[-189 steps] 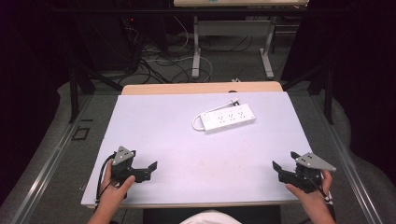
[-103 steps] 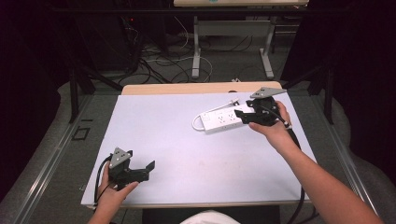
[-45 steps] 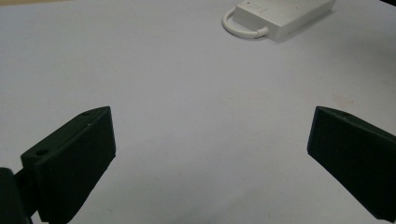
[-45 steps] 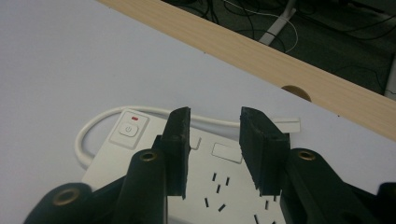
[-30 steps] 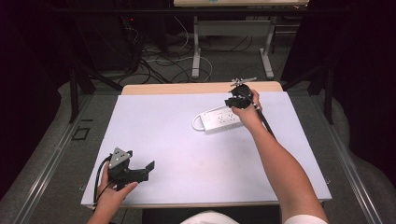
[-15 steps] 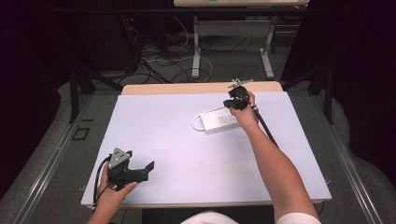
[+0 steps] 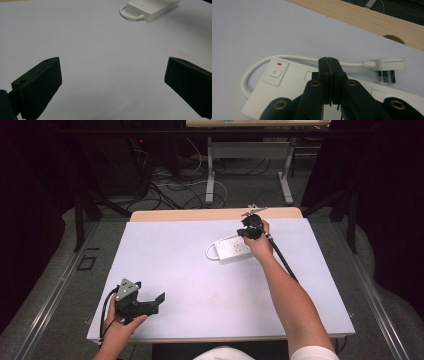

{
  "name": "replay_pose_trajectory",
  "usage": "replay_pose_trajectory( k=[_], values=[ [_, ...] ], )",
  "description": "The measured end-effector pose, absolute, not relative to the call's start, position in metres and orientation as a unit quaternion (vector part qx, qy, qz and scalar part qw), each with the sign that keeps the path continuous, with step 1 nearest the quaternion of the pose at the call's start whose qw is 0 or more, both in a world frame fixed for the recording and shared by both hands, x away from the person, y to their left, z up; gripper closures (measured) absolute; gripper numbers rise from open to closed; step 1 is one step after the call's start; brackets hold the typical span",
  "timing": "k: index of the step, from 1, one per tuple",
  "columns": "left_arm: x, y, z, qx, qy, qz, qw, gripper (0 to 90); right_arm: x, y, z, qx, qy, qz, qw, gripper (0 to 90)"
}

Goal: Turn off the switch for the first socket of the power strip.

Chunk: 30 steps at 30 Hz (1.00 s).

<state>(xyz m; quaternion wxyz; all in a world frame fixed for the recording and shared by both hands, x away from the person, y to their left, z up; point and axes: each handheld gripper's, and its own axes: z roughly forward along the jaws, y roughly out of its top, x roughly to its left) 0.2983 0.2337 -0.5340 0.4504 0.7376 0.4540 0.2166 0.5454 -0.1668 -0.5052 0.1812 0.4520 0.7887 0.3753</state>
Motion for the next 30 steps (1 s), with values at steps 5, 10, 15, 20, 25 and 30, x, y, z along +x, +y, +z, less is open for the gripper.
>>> replay_pose_trajectory(
  k=[5, 10, 15, 20, 25, 30],
  values=[
    [0.298, 0.233, -0.534, 0.736, 0.457, 0.214, 0.451, 1.0, 0.547, -0.166, -0.509, 0.454, 0.789, 0.372, 0.18, 90.0],
    [0.298, 0.234, -0.534, 0.736, 0.458, 0.213, 0.452, 1.0, 0.549, -0.165, -0.514, 0.453, 0.791, 0.37, 0.18, 90.0],
    [0.298, 0.234, -0.534, 0.735, 0.458, 0.213, 0.453, 1.0, 0.55, -0.163, -0.517, 0.458, 0.793, 0.364, 0.171, 90.0],
    [0.298, 0.234, -0.534, 0.737, 0.455, 0.216, 0.451, 1.0, 0.552, -0.162, -0.522, 0.458, 0.793, 0.364, 0.173, 90.0],
    [0.298, 0.234, -0.534, 0.735, 0.458, 0.213, 0.453, 1.0, 0.553, -0.161, -0.525, 0.461, 0.792, 0.363, 0.168, 90.0],
    [0.298, 0.235, -0.534, 0.735, 0.458, 0.212, 0.453, 1.0, 0.555, -0.161, -0.528, 0.458, 0.793, 0.365, 0.169, 90.0]
  ],
)
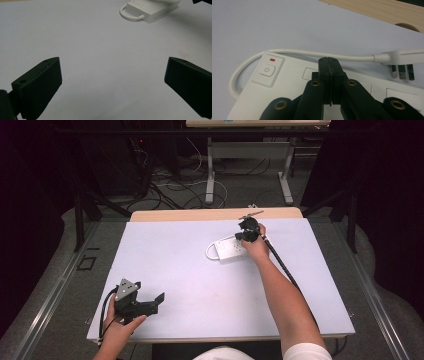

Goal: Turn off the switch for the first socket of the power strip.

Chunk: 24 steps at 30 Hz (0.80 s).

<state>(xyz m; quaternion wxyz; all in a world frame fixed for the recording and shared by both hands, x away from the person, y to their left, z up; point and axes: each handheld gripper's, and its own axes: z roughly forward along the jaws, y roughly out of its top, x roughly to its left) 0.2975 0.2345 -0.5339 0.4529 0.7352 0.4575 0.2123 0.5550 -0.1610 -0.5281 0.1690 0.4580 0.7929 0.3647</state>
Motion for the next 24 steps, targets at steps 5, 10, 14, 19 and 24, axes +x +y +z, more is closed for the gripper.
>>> replay_pose_trajectory(
  k=[5, 10, 14, 19, 24],
  values=[
    [0.2975, 0.2348, -0.5339, 0.735, 0.458, 0.212, 0.453, 1.0, 0.5547, -0.1599, -0.5308, 0.468, 0.791, 0.358, 0.161, 90.0],
    [0.2972, 0.2348, -0.5337, 0.735, 0.458, 0.212, 0.453, 1.0, 0.5552, -0.1599, -0.5314, 0.471, 0.79, 0.359, 0.158, 90.0],
    [0.297, 0.2347, -0.5337, 0.735, 0.458, 0.213, 0.453, 1.0, 0.5552, -0.1598, -0.5317, 0.475, 0.787, 0.36, 0.159, 90.0],
    [0.2969, 0.2346, -0.5336, 0.735, 0.457, 0.213, 0.453, 1.0, 0.5555, -0.1599, -0.5323, 0.477, 0.784, 0.364, 0.16, 90.0],
    [0.2969, 0.2346, -0.5336, 0.735, 0.457, 0.213, 0.453, 1.0, 0.5549, -0.1594, -0.5315, 0.475, 0.788, 0.356, 0.162, 90.0]
  ],
)
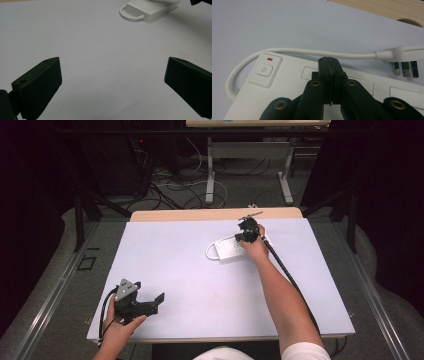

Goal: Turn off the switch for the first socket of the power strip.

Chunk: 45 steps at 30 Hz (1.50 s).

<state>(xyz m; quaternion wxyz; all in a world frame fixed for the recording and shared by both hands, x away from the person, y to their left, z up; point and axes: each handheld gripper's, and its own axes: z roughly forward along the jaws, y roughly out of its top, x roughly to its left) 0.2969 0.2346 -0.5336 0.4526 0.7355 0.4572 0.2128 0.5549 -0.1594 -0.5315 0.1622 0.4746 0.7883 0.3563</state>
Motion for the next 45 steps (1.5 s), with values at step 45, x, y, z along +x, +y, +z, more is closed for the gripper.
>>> replay_pose_trajectory(
  k=[45],
  values=[
    [0.299, 0.232, -0.535, 0.737, 0.457, 0.21, 0.452, 1.0, 0.55, -0.164, -0.52, 0.47, 0.793, 0.352, 0.162, 88.0]
  ],
)
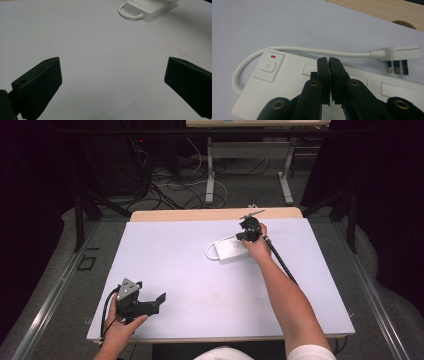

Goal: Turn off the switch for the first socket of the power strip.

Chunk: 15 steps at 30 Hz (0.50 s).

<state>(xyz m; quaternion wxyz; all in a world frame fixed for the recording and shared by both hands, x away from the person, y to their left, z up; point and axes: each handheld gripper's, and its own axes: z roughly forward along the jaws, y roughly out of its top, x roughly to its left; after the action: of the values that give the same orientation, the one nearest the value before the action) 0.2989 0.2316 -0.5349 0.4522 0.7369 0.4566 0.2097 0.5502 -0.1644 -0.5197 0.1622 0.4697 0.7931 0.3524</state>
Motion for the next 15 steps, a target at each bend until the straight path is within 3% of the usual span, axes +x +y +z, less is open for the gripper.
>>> replay_pose_trajectory(
  k=[15],
  values=[
    [0.299, 0.233, -0.535, 0.74, 0.455, 0.213, 0.447, 1.0, 0.547, -0.174, -0.506, 0.476, 0.796, 0.341, 0.153, 82.9]
  ],
)
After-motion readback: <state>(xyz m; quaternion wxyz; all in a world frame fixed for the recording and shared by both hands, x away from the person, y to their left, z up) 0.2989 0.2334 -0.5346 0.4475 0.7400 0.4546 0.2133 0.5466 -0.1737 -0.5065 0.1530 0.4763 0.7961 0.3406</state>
